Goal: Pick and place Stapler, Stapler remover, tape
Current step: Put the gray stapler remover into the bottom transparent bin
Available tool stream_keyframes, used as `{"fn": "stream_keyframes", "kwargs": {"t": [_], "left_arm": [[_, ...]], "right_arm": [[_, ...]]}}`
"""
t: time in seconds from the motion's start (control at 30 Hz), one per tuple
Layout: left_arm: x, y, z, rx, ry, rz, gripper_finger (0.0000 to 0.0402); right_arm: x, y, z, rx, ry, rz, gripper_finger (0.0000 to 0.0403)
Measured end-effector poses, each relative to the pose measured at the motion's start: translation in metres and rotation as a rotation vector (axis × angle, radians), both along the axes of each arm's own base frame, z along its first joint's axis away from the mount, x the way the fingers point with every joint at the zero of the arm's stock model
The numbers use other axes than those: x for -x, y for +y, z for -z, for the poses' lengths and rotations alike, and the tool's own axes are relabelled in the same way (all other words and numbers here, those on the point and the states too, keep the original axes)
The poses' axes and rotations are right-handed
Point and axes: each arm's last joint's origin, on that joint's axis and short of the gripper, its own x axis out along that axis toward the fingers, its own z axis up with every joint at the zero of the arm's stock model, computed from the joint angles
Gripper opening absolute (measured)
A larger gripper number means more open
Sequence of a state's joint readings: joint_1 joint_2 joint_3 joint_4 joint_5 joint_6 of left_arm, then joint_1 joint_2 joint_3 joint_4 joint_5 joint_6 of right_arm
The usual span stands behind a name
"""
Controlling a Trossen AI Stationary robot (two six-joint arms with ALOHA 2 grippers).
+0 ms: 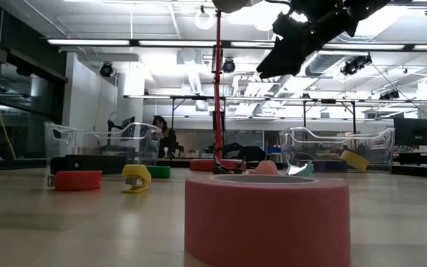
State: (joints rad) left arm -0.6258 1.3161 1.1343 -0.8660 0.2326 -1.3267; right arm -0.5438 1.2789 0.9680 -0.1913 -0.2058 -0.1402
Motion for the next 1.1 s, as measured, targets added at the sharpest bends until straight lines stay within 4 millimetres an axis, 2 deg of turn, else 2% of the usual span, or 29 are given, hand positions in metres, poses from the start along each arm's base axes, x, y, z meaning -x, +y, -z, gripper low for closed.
{"fn": "stream_keyframes", "kwargs": {"t": [0.2, 0.37, 0.77, 0.93, 1.1], "left_arm": [[-0.012, -0.022, 0.022, -0.011, 0.045, 0.037, 0.0084], [-0.020, -0.032, 0.045, -0.068, 0.108, 0.085, 0.0084], [-0.033, -0.040, 0.085, -0.226, 0.118, 0.322, 0.0084], [-0.035, -0.041, 0.095, -0.285, 0.098, 0.438, 0.0108], [-0.035, -0.040, 0.100, -0.308, 0.109, 0.490, 0.0115]], "right_arm": [[0.000, 0.000, 0.000, -0.003, -0.001, -0.004, 0.0238], [0.000, 0.000, 0.001, -0.007, 0.005, -0.005, 0.0238], [0.002, 0.001, 0.003, -0.026, 0.033, -0.009, 0.0238], [0.002, 0.002, 0.005, -0.034, 0.046, -0.009, 0.0238], [0.003, 0.002, 0.005, -0.039, 0.054, -0.009, 0.0238]]}}
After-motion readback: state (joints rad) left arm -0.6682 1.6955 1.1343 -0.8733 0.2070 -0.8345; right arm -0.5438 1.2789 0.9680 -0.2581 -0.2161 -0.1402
